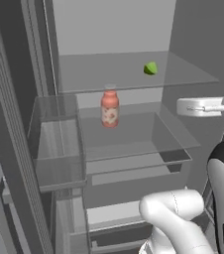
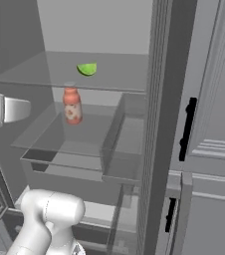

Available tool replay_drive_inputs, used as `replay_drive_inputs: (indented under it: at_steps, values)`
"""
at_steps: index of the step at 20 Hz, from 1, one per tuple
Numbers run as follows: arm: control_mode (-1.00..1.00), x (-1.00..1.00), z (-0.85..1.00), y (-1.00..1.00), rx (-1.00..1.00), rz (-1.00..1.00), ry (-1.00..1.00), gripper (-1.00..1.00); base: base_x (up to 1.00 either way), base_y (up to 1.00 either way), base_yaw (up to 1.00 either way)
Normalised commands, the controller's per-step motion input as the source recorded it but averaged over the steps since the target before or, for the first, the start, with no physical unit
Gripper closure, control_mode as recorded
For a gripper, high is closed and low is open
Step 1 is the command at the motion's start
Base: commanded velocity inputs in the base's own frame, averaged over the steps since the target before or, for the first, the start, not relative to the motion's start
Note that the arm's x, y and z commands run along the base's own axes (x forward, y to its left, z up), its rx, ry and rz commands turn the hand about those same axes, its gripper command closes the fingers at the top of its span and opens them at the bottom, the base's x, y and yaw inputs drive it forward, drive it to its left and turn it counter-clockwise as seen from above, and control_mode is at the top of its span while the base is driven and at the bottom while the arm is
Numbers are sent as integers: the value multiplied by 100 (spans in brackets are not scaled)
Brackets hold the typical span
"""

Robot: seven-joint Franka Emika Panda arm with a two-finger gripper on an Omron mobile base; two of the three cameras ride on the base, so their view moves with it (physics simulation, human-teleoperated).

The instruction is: Grab a lemon wedge from the fridge and one ice cube from the ice bowl, and put them in the glass of lemonade.

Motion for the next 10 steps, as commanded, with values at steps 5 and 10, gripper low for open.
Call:
replay_drive_inputs:
  at_steps: [5,10]
  values:
    - [100,0,0,0,0,0,0,-100,8,0,-15]
    - [100,0,0,0,0,0,0,-100,0,0,-18]
